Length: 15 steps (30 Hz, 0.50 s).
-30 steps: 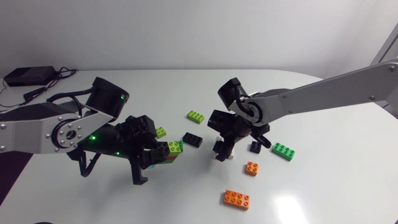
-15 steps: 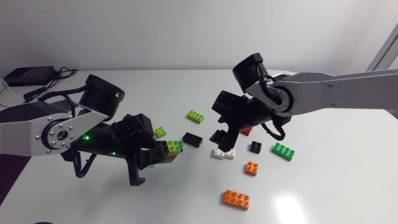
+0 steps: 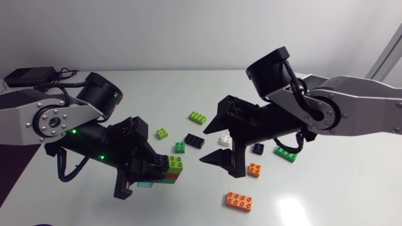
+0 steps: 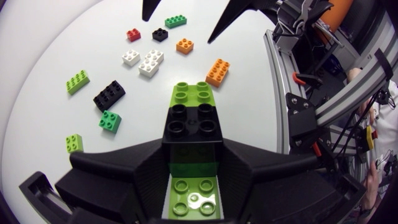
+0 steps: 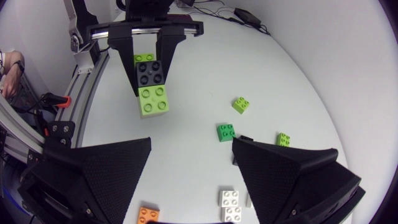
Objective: Separate the duplo bricks
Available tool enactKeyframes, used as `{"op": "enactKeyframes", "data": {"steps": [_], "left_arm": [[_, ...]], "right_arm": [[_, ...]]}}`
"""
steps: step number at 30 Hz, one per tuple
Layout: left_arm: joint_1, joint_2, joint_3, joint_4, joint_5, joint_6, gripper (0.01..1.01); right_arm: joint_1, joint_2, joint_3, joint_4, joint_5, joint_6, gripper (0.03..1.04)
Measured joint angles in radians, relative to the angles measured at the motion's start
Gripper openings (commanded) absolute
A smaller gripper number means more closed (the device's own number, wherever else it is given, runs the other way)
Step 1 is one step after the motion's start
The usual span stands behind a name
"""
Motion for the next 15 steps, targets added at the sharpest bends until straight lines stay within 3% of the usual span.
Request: {"op": "enactKeyframes", "data": {"steps": [15], "left_arm": [[-0.051,0.01,0.029,0.0,0.017,0.015,0.311]], "right_arm": [[0.095,0.071,0.016,-0.01,-0.001,0.0,0.93]]}}
